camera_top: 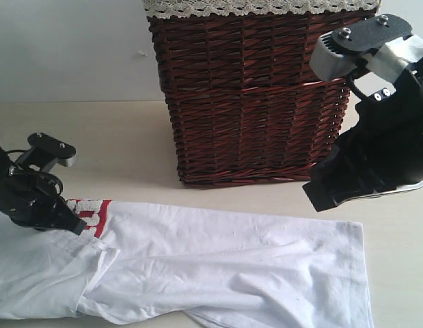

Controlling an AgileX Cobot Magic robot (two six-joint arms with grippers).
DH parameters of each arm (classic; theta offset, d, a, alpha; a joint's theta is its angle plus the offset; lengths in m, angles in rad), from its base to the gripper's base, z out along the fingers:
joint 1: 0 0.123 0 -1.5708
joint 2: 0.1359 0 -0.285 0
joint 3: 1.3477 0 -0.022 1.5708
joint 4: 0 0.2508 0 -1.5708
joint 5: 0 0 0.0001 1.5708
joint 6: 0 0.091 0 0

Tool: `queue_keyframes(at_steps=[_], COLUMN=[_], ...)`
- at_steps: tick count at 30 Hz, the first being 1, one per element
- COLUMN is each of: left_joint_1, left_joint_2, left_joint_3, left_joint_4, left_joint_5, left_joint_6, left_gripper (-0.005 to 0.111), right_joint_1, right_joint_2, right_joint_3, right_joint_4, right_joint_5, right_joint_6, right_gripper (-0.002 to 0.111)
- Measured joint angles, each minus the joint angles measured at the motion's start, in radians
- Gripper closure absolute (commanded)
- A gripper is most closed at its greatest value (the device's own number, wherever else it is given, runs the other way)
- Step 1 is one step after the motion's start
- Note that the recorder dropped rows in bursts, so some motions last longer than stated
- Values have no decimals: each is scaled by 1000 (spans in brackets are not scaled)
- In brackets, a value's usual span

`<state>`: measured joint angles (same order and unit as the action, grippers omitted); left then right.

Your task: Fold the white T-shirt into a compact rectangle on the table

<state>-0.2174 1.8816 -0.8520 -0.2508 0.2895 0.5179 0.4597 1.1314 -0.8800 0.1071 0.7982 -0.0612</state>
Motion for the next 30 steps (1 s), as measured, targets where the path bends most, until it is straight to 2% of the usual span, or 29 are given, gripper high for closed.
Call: queue_keyframes(at_steps=[8,16,19,26,30], left_joint_1=[4,-19,-89,-347,-464], left_joint_2=[37,-73,-125,-106,-65], left_joint_3=[-10,6,6,6,6], left_joint_4=[-17,-83,-95,-98,-98], left_joint_5=[-90,-40,-38,-32,-34], left_joint_6=[2,2,4,31,32], left_gripper=[107,107,107,107,107], right_joint_1=[0,0,0,0,0], right_joint_2=[0,0,0,0,0], right_joint_3=[0,0,0,0,0], right_joint_4=[41,47,48,51,51], right_joint_5=[0,0,0,0,0], right_joint_6=[-32,-34,-34,-36,-37], right_gripper=[108,108,108,108,108])
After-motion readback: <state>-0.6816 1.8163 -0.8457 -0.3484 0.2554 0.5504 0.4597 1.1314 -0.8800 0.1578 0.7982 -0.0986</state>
